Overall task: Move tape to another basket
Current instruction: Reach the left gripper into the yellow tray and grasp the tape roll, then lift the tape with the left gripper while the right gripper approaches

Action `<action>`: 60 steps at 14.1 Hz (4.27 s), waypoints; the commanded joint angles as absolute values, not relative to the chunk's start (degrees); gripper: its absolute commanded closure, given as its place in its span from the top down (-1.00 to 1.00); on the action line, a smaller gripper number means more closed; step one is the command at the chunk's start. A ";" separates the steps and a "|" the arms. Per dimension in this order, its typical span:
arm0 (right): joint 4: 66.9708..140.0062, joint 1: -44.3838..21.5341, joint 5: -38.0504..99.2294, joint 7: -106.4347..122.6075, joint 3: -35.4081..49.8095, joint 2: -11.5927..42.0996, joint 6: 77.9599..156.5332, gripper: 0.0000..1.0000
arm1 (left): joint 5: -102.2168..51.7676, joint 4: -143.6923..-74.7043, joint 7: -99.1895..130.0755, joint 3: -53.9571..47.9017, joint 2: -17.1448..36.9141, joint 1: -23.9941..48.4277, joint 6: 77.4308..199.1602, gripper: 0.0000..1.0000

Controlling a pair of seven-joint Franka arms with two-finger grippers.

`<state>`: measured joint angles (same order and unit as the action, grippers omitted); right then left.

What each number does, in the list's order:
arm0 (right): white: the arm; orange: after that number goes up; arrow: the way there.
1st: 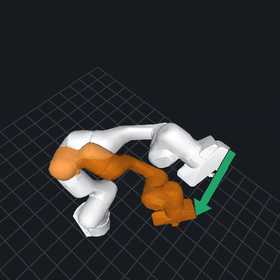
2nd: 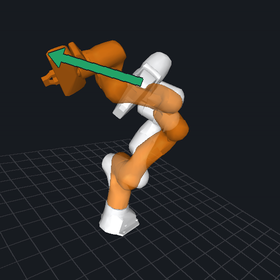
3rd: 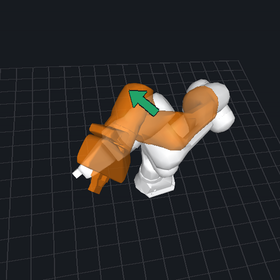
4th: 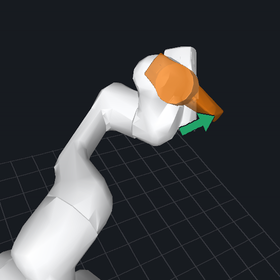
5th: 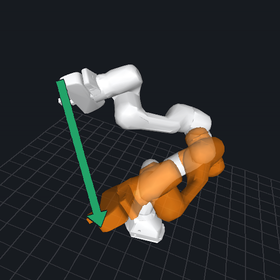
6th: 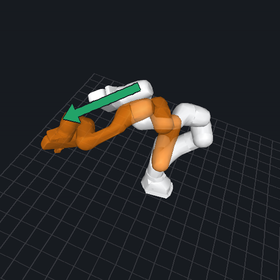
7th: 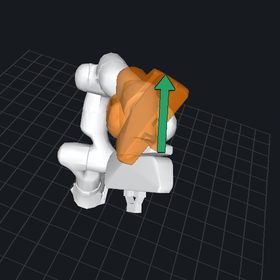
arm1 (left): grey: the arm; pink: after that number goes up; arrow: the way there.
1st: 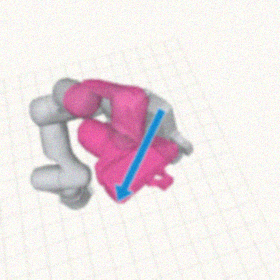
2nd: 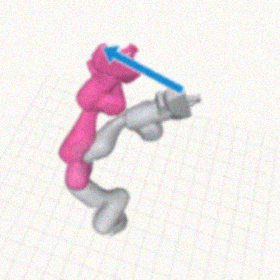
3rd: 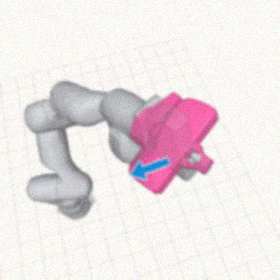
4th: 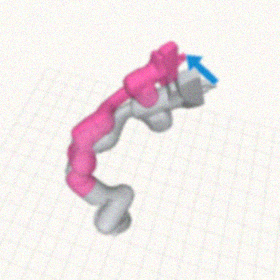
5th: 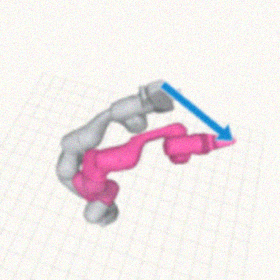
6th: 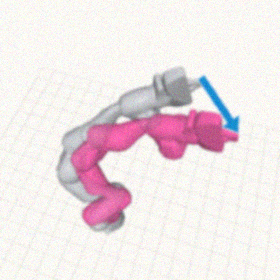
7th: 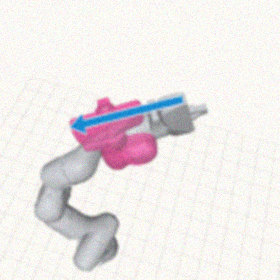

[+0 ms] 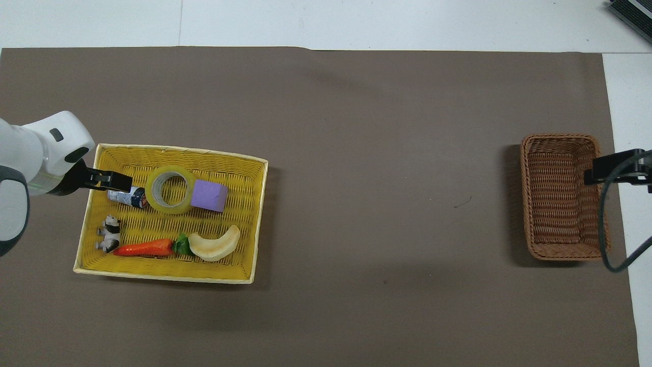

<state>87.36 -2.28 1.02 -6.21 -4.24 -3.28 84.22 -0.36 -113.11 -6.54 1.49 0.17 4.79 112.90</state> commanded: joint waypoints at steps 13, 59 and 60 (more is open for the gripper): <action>88.59 -1.58 1.05 -4.13 -3.96 -4.22 84.73 1.00 | -0.97 -120.15 -11.78 1.23 9.40 6.42 129.11 0.52; 100.62 -19.42 39.00 -13.03 -3.16 3.25 113.72 1.00 | -13.89 -100.55 33.02 -2.90 4.75 24.16 106.77 -1.00; 101.59 -19.86 41.37 -10.75 -3.25 3.51 114.25 1.00 | -14.23 -100.55 35.66 -3.51 4.66 25.56 108.61 -1.00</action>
